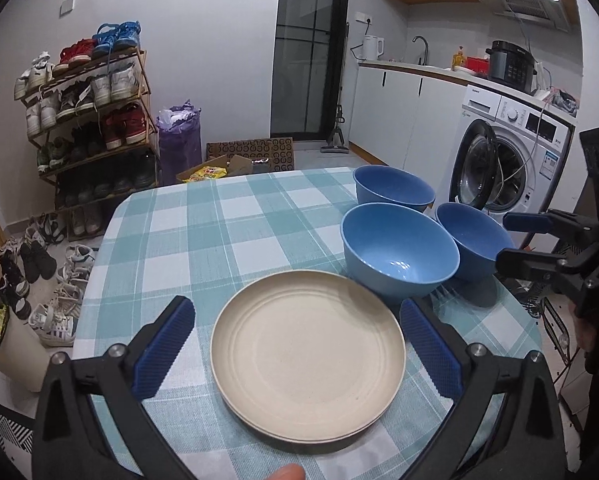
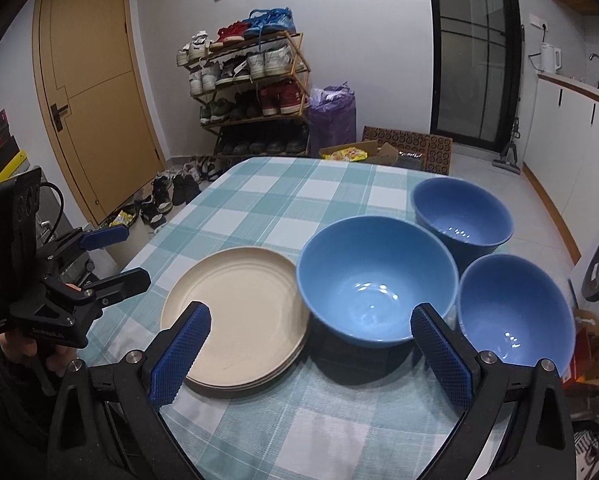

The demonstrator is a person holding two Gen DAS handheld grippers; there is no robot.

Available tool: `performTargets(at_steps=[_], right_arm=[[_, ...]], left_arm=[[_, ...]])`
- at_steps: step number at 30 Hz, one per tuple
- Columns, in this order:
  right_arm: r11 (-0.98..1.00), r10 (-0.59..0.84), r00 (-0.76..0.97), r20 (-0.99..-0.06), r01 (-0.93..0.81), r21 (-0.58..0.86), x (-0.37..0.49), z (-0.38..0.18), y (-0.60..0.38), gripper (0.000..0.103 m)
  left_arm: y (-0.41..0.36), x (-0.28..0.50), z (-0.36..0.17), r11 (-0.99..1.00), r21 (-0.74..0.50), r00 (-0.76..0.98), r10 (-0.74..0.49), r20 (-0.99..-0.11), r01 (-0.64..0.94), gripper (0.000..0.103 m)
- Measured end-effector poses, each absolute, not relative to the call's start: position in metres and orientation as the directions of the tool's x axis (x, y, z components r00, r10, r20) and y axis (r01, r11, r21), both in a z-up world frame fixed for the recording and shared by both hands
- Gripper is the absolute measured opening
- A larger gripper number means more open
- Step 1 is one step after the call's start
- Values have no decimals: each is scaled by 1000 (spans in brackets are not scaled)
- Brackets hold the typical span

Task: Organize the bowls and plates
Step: 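Move both tools back and over toward the three blue bowls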

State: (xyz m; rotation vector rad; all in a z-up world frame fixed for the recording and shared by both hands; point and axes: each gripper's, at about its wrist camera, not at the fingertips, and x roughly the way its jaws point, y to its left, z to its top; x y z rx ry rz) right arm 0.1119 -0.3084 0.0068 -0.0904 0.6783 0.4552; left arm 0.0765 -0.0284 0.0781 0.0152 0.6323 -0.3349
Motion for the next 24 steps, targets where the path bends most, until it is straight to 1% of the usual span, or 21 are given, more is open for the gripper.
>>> performTargets(at_steps=[12,24], right_arm=[[917,350,764,-541,-397,32,98,56,-346,102],[931,302,807,-508,-363,-23,103,95,-374,102]], left_arm=[[-64,97,114,948,-31,794,-281,-540,315,103],[-104,120,142,934,40,805,-282,-522,354,103]])
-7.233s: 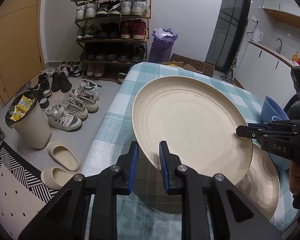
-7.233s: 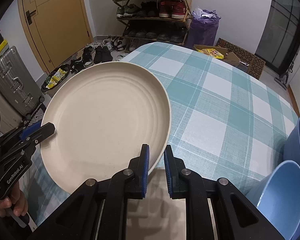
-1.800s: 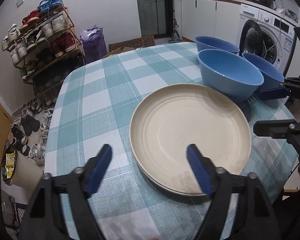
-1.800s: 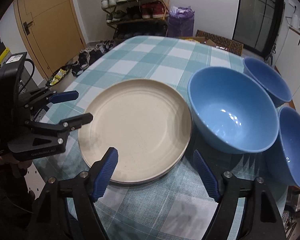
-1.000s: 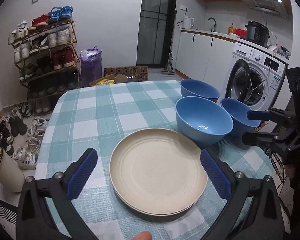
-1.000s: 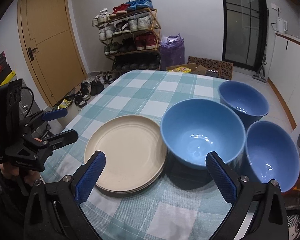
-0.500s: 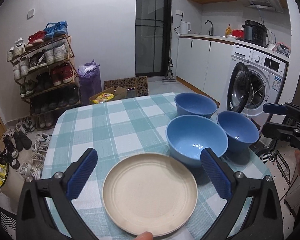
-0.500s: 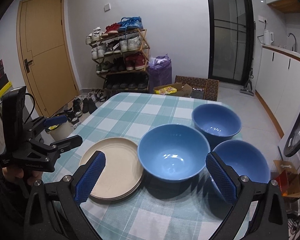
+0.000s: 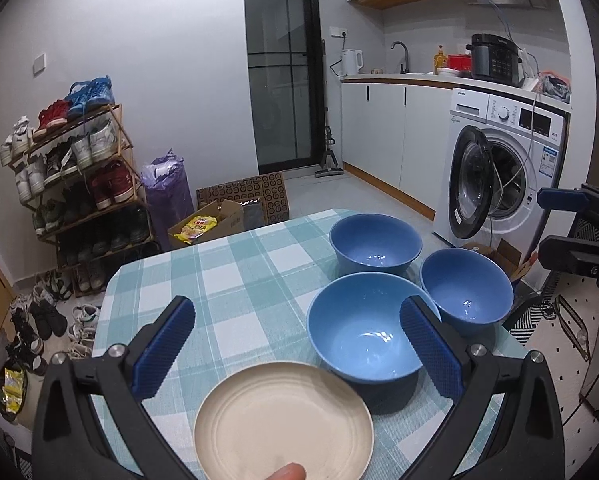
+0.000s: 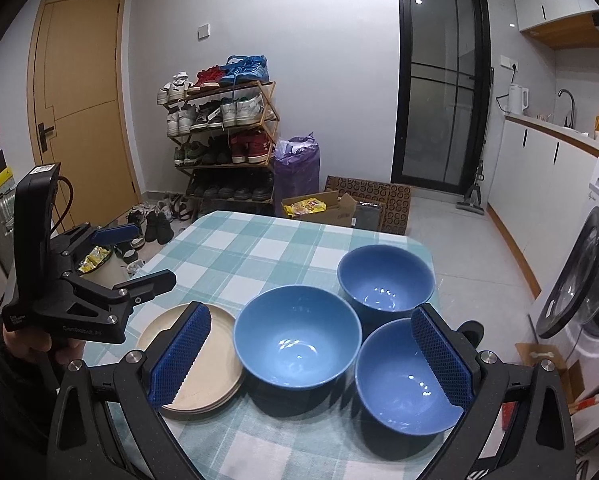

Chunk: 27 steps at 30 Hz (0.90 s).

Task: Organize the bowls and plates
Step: 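Move both tools back and over toward the three blue bowls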

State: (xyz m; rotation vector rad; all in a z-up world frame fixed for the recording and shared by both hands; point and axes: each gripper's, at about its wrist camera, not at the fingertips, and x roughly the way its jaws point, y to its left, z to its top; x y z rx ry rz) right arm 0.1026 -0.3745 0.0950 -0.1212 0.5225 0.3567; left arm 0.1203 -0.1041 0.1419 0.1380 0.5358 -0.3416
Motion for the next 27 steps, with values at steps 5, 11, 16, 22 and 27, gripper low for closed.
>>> performTargets(at_steps=[5,11,16,22,27], right_arm=[[935,288,816,-501,-352,-36,106,108,-384,102],[943,266,824,-500,-331,-44,110,124,-401,102],[953,235,834,-499,-299,-51,115,137,-420,102],[968,204,840,-503,-250,-24,130,140,-448,102],[977,184,822,-539,-214,7,152,127,-463,102]], left_arm=[[-116,133,153,930,40,808,-295,-510,365,103],[-126,148,155,932,36,804,-290,-519,360,103],[-131,156,158,934,23,806,-295,-514,357,103],[-138,174,157,938,4,798,-294,-526,347,103],[-145,190,150,939,-3,789,-290,-542,344,103]])
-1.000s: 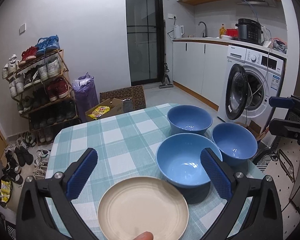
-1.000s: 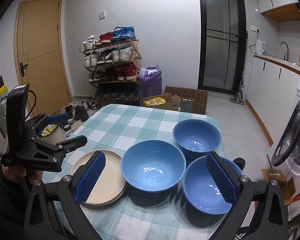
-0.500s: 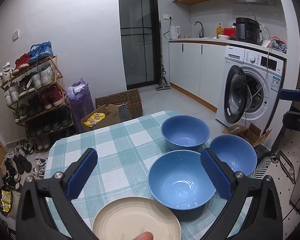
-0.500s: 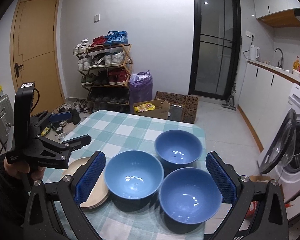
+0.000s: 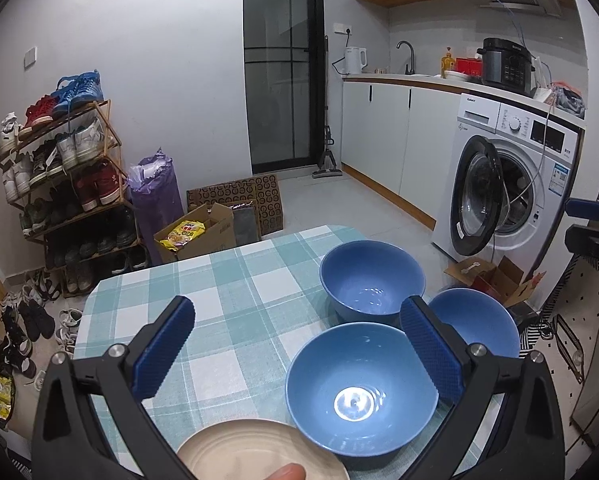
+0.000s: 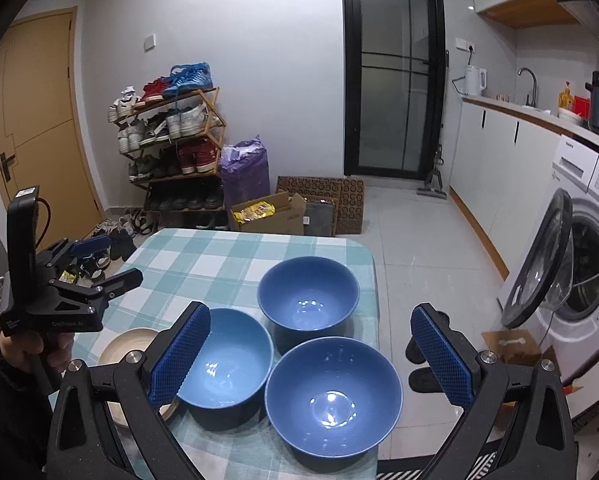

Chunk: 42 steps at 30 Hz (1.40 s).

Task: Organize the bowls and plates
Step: 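Move both tools back and over toward the three blue bowls, then lower both tools to the rim of the nearest blue bowl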

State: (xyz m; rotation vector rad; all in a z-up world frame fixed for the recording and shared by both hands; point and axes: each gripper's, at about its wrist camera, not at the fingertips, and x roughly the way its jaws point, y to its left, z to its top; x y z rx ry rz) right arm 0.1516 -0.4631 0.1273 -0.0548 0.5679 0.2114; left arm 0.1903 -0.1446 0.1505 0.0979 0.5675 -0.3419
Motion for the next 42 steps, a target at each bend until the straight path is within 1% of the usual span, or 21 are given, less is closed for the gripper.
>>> performTargets(at_steps=[23,30,42], right_arm=[[986,166,770,-615,-149,81,241,77,-472,102],[988,156,742,-651,-111,111,267,58,-480,102],[984,177,683,-708,-97,152,312,21,-479,102]], left_arm=[[-175,263,116,936,-28,716,-287,-637,350,103],[-187,285,106,933,-38,690,-292,-662,358,103],[-197,317,85,934,-22,659,-269,-703,357,103]])
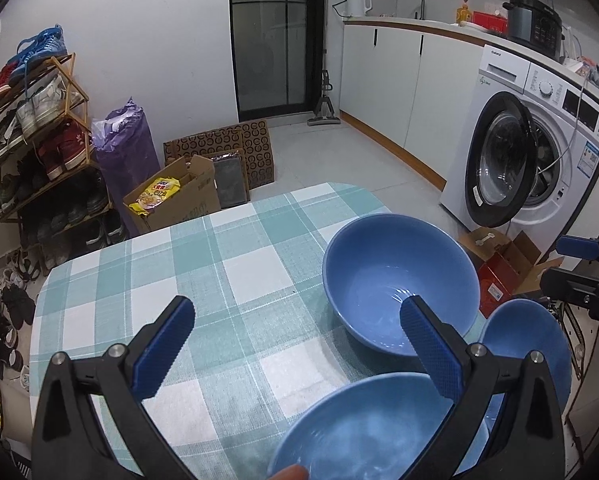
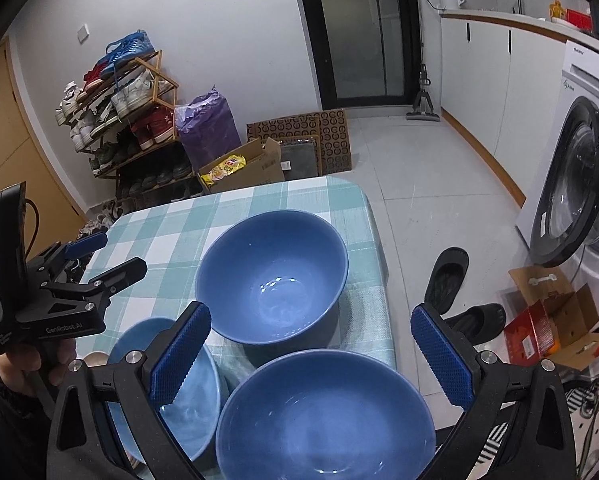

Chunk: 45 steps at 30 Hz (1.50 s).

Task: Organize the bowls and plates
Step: 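Lower both tools to the rim of the nearest blue bowl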

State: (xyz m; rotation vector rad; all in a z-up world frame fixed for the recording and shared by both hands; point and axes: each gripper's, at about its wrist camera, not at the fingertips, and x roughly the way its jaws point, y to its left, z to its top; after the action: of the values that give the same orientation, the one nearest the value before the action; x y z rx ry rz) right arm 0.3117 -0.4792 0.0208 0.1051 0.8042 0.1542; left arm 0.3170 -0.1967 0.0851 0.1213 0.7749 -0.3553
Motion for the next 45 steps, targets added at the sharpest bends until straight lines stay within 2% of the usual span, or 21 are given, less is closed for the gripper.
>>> performTargets(at_steps=[10,19,26,30,31,34,36,38,42,45], right_arm=[[984,165,644,-747,-61,165,341,-5,-483,102],[981,170,621,-765,-29,194,358,-21,-490,101],[982,167,598,-784,-28,188,371,-33,-486,98],[982,167,581,-797,-28,186,379,-41,-482,92],[982,168,576,-800,-28,187,381,-43,-481,90],[982,173,561,-810,-31,188,386,-50,-478,84],[982,173,557,-812,-30,189,389,-53,-478,83],[981,175,557,-812,-30,192,390,-55,-477,81],[980,182,550,-815,-32,197,394,-59,-476,77],[979,186,549,-815,-37,198,395,-60,-475,74]], left_arm=[[-208,338,67,925,-30,614,-275,-740,378,102],[-221,348,53,916,24,604,-243,-759,399,101],[-224,356,44,913,28,584,-237,-776,407,99],[-226,359,38,909,31,571,-234,-787,416,97],[-227,360,37,907,31,568,-235,-789,419,96],[-228,362,33,904,22,551,-242,-799,428,84],[-228,364,31,904,14,540,-243,-806,428,82],[-228,365,29,901,2,527,-252,-812,434,74],[-229,366,28,896,-6,517,-261,-815,443,71],[-231,366,27,890,-4,506,-264,-821,456,62]])
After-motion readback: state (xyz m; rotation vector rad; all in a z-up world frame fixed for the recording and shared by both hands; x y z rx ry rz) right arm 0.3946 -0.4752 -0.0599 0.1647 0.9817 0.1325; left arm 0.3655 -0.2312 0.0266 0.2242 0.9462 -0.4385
